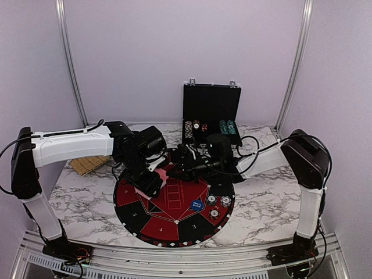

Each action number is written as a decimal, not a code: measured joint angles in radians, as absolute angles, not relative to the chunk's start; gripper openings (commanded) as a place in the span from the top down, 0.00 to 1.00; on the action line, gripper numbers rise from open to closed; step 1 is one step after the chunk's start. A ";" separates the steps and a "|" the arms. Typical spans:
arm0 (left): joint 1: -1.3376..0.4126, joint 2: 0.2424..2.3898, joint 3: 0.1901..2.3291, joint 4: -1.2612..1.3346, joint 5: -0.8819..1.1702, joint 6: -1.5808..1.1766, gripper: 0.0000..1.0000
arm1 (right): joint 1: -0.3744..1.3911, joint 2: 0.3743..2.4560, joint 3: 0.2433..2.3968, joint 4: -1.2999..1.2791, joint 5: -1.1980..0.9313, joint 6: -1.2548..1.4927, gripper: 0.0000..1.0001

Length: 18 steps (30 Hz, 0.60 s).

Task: Distribute texas hold em gaming equipment
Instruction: Pick up the poker card from the face-down deck piles.

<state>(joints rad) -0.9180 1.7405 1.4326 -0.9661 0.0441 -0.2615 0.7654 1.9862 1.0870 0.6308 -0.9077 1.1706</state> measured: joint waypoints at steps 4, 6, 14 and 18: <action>-0.918 1.734 1.431 -0.966 0.044 -0.262 0.58 | 0.749 1.985 1.073 0.648 -0.908 1.183 1.00; -0.918 1.734 1.431 -0.966 0.043 -0.261 0.58 | 0.740 1.980 1.063 0.658 -0.907 1.190 1.00; -0.918 1.733 1.420 -0.966 0.039 -0.262 0.58 | 0.691 1.918 0.997 0.670 -0.908 1.206 1.00; -0.918 1.733 1.419 -0.965 0.035 -0.262 0.58 | 0.668 1.886 0.965 0.678 -0.910 1.209 1.00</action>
